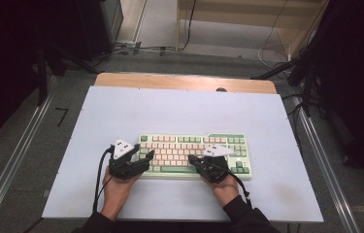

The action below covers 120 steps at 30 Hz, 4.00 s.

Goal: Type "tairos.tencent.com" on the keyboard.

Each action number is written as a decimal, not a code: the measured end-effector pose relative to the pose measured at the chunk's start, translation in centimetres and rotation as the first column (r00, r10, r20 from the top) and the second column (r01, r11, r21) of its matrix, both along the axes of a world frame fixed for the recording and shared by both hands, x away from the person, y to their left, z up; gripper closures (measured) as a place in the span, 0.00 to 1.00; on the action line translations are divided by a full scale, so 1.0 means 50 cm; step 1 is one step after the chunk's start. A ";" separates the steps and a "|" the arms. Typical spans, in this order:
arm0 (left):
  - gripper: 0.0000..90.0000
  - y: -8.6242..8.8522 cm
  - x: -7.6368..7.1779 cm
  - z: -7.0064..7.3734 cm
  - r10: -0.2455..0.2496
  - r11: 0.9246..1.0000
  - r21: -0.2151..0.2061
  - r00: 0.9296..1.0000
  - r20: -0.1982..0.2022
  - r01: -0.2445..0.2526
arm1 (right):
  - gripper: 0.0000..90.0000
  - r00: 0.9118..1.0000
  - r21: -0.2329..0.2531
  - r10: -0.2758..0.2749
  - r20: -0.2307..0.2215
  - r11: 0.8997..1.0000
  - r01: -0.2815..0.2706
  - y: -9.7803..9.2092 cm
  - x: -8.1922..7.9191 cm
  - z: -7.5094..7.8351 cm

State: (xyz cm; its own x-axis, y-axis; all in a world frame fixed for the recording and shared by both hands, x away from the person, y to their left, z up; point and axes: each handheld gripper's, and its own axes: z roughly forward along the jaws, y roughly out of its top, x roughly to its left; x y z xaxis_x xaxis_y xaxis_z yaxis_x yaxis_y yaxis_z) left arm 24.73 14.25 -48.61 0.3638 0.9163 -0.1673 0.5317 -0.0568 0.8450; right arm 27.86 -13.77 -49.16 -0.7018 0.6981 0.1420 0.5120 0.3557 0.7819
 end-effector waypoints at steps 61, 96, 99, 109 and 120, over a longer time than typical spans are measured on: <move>1.00 -0.063 0.048 -0.002 -0.145 0.989 -0.013 0.989 -0.023 0.144 | 0.33 0.988 0.026 -0.154 0.014 0.988 0.154 -0.084 -0.010 0.008; 1.00 -0.141 0.087 -0.014 -0.213 0.975 0.053 0.975 -0.070 0.217 | 0.33 0.966 0.028 -0.260 0.004 0.965 0.260 -0.147 -0.035 0.007; 1.00 -0.142 0.087 -0.015 -0.213 0.975 0.051 0.974 -0.072 0.217 | 0.33 0.966 0.028 -0.260 0.004 0.965 0.260 -0.147 -0.035 0.007; 1.00 -0.140 0.086 -0.015 -0.226 0.973 0.030 0.971 -0.081 0.229 | 0.33 0.965 0.030 -0.264 0.002 0.964 0.264 -0.148 -0.034 0.007; 0.59 -0.101 0.060 0.008 -0.151 0.988 -0.035 0.988 0.019 0.152 | 0.39 0.971 0.030 -0.240 0.010 0.970 0.240 -0.133 -0.025 0.009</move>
State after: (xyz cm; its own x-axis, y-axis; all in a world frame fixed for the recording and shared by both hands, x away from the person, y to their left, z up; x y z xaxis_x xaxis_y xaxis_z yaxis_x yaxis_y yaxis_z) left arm 27.75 9.19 -48.20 0.5012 0.8437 -0.1922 0.5053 -0.1050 0.8565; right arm 26.63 -20.40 -48.71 -0.5161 0.8421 0.1565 0.5693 0.2008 0.7973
